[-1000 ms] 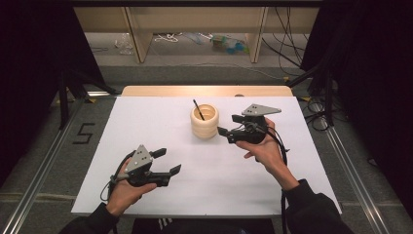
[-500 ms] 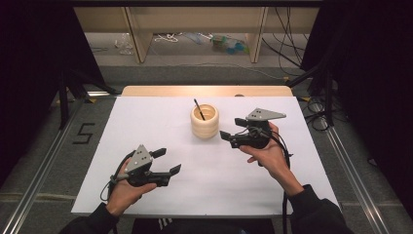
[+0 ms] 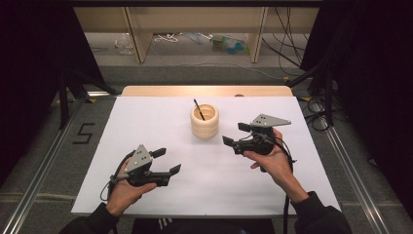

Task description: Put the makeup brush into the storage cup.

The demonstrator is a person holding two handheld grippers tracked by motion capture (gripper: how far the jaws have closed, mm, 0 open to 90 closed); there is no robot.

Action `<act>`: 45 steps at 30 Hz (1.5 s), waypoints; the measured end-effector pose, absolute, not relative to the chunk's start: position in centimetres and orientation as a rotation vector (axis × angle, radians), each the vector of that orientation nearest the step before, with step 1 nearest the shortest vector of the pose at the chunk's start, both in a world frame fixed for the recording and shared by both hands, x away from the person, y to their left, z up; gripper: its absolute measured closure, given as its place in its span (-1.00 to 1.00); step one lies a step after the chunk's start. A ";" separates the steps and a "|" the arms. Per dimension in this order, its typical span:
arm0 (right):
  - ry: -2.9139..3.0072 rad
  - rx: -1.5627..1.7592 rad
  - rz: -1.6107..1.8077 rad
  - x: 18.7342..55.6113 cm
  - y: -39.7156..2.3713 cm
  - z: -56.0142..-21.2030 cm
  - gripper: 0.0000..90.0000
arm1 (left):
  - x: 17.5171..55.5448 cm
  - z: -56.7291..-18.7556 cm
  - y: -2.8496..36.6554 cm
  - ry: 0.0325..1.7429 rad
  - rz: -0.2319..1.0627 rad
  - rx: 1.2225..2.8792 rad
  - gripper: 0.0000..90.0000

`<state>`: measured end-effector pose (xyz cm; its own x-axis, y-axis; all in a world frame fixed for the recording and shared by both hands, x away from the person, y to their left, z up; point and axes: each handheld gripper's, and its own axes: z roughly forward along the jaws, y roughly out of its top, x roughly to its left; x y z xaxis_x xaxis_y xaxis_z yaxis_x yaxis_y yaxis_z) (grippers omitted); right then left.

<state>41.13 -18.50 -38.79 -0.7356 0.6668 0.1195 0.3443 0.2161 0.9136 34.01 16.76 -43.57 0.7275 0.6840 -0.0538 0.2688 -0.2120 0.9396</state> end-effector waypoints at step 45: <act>2.210 0.978 1.499 37.6 -20.1 -41.2 -0.64 | 34.1 -43.6 16.9 0.742 0.464 1.795 -0.50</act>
